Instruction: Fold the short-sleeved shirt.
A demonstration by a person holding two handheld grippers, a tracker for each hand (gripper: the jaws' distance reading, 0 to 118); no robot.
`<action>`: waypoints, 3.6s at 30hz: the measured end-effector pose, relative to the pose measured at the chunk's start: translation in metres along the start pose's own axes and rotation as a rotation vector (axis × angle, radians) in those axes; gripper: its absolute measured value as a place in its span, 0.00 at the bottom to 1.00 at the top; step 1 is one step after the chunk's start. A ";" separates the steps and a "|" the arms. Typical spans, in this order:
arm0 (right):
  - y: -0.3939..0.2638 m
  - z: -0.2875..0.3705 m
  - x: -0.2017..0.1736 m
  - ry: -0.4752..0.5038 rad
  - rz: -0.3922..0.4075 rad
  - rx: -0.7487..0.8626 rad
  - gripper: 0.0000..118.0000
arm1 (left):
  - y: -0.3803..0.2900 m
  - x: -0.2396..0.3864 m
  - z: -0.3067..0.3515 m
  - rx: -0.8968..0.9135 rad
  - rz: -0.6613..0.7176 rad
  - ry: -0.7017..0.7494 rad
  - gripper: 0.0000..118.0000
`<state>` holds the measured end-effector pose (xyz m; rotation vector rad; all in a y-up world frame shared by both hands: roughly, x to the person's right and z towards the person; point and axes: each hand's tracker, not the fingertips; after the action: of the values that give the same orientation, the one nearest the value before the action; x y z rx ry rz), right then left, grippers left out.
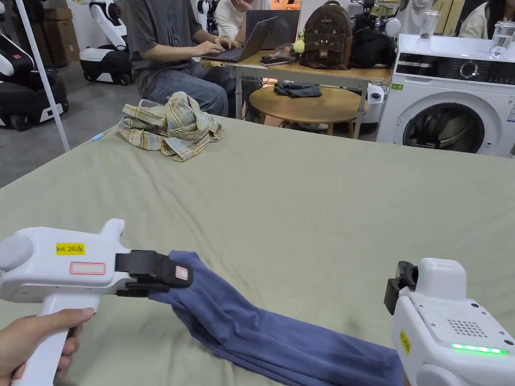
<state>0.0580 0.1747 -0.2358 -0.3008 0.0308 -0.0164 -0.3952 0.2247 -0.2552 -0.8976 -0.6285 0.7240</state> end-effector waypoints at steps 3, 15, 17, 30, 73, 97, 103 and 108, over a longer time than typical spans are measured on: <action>0.001 0.004 0.001 -0.001 0.007 0.001 0.00 | -0.003 0.022 -0.030 -0.051 0.008 -0.085 0.07; -0.005 0.013 0.023 -0.048 0.017 -0.023 0.00 | -0.028 0.050 -0.214 -0.311 -0.053 0.137 0.07; -0.007 0.014 0.027 -0.058 0.015 -0.031 0.00 | -0.039 0.049 -0.234 -0.325 -0.034 0.180 0.07; -0.006 0.021 0.035 -0.069 0.030 -0.039 0.00 | -0.032 0.063 -0.202 -0.329 -0.065 0.092 0.45; -0.009 0.028 0.047 -0.087 0.003 0.001 0.00 | -0.011 0.008 -0.135 -0.165 -0.131 0.061 0.56; -0.011 0.027 0.044 -0.080 -0.015 -0.033 0.00 | -0.055 -0.087 -0.153 -0.124 0.107 -0.146 0.13; -0.009 0.025 0.046 -0.085 -0.008 -0.035 0.00 | -0.043 -0.054 -0.110 -0.061 0.036 -0.160 0.12; -0.007 0.020 0.043 -0.073 -0.005 -0.039 0.00 | -0.022 -0.039 -0.052 0.006 -0.010 -0.046 0.12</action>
<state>0.1018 0.1734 -0.2160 -0.3402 -0.0421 -0.0098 -0.3735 0.1610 -0.2685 -0.8739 -0.6706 0.7391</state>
